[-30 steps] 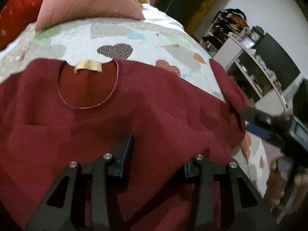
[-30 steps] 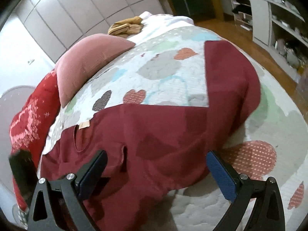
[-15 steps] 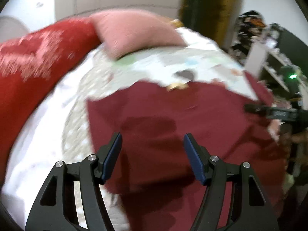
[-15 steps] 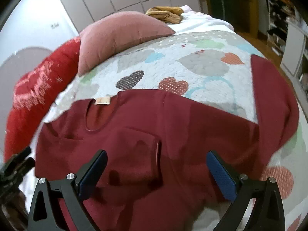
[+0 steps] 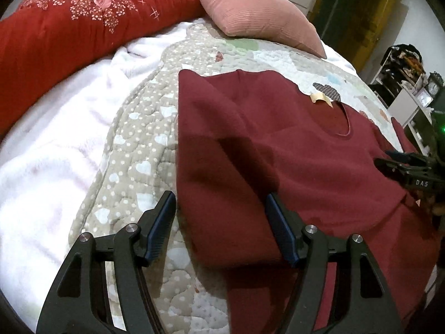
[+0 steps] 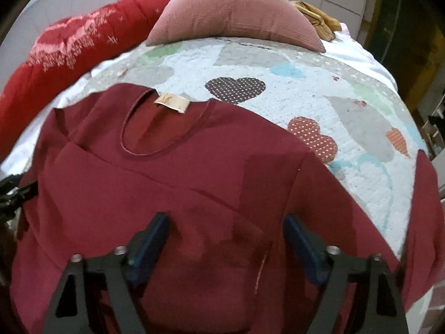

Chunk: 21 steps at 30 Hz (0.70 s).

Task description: Fold small clothes

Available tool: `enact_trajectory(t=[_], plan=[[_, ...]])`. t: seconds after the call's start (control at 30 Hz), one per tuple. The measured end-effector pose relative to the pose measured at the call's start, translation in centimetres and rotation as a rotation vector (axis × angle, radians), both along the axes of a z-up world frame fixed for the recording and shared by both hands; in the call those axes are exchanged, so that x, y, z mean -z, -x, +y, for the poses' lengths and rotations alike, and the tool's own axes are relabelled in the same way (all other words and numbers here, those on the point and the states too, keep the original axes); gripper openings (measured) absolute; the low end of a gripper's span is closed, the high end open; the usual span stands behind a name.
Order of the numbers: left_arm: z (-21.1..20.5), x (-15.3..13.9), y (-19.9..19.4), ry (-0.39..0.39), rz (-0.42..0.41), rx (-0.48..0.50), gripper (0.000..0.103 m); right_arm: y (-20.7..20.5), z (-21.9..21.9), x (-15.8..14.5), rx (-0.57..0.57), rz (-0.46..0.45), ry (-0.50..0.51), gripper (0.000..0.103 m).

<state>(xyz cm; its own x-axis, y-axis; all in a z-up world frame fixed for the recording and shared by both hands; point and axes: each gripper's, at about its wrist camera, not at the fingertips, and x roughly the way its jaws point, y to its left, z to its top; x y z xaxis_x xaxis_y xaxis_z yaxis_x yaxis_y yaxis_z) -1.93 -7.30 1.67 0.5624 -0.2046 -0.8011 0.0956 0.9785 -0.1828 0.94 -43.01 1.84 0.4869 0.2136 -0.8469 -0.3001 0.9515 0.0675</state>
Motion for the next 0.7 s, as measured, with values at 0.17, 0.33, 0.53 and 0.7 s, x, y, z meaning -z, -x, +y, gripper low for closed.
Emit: enact_trajectory(t=[0.17,0.33,0.53,0.7], plan=[[0.1,-0.3,-0.1,0.016,-0.006,-0.010,0.068,2.0,2.3,-1.0,-0.090,-0.088,0.076,0.012],[1.0,-1.8,0.4,0.049,-0.069,-0.054,0.068,3.6,3.1,-5.4,-0.072,-0.246,0.102,0.005],[-0.1,-0.7,-0.5,0.019,-0.030,-0.029,0.068,3.4,1.8,-7.2,0.069,-0.370,0.207,0.004],[0.1,-0.3,-0.7,0.038,-0.018,-0.034,0.068,0.4,-0.2,-1.8,0.144,-0.156,0.270,0.005]])
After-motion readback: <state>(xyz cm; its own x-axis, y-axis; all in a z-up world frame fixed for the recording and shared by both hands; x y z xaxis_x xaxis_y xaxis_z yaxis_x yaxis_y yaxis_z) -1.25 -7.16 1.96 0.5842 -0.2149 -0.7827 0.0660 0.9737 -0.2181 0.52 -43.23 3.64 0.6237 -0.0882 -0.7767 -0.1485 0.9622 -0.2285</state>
